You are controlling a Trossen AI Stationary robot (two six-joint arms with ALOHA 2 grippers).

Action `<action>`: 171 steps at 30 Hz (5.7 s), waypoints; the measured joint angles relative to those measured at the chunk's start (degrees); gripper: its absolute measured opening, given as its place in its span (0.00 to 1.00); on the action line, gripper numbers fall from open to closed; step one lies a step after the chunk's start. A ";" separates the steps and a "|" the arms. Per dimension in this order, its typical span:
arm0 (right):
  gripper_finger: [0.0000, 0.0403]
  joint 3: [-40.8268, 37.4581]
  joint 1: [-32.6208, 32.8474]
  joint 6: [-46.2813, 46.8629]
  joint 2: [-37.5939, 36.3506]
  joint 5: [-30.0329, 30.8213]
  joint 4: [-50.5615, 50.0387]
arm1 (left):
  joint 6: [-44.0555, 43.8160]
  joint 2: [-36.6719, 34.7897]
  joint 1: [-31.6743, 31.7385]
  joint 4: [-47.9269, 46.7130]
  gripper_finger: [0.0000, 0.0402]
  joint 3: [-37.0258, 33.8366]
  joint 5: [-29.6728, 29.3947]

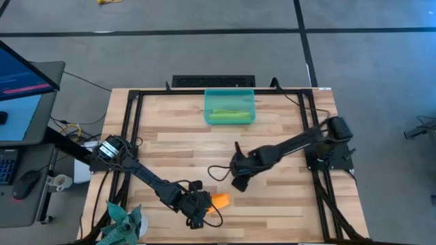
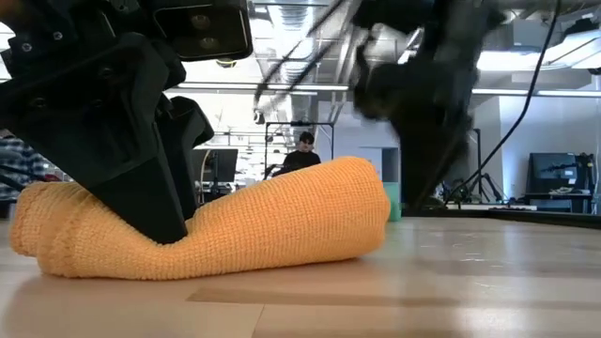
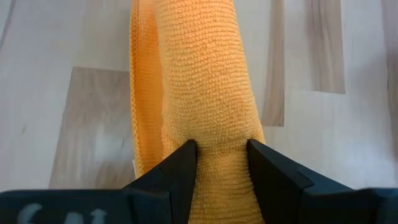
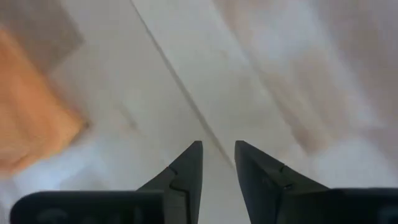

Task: Roll microfiber towels into tight, uniform cylinder then place into a basket
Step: Roll the yellow microfiber towel

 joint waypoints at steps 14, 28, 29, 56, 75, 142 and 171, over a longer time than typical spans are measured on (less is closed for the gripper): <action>0.29 -8.54 14.97 2.84 -22.34 26.77 5.28 | -1.46 -0.01 0.00 -0.54 0.34 0.00 -0.52; 0.29 -19.79 15.92 -5.97 -9.15 17.10 60.33 | -4.34 0.03 0.01 -0.86 0.34 -0.04 -3.21; 0.29 -19.40 15.37 -5.31 -7.62 15.33 61.63 | -4.37 0.03 0.07 -0.84 0.34 -0.04 -3.50; 0.03 -12.85 8.82 1.40 4.09 6.06 54.09 | 4.71 0.07 2.25 -2.22 0.34 -0.04 -6.01; 0.01 -12.52 8.34 9.40 7.46 6.59 48.99 | 6.79 0.01 3.91 -2.98 0.34 0.00 -5.06; 0.03 -12.76 8.45 9.39 7.66 8.22 49.25 | -2.57 -0.89 2.08 2.21 0.54 -4.85 -22.96; 0.03 -12.87 8.47 9.41 7.68 9.05 49.72 | -12.86 -5.24 -5.68 -6.77 0.54 -4.59 -28.91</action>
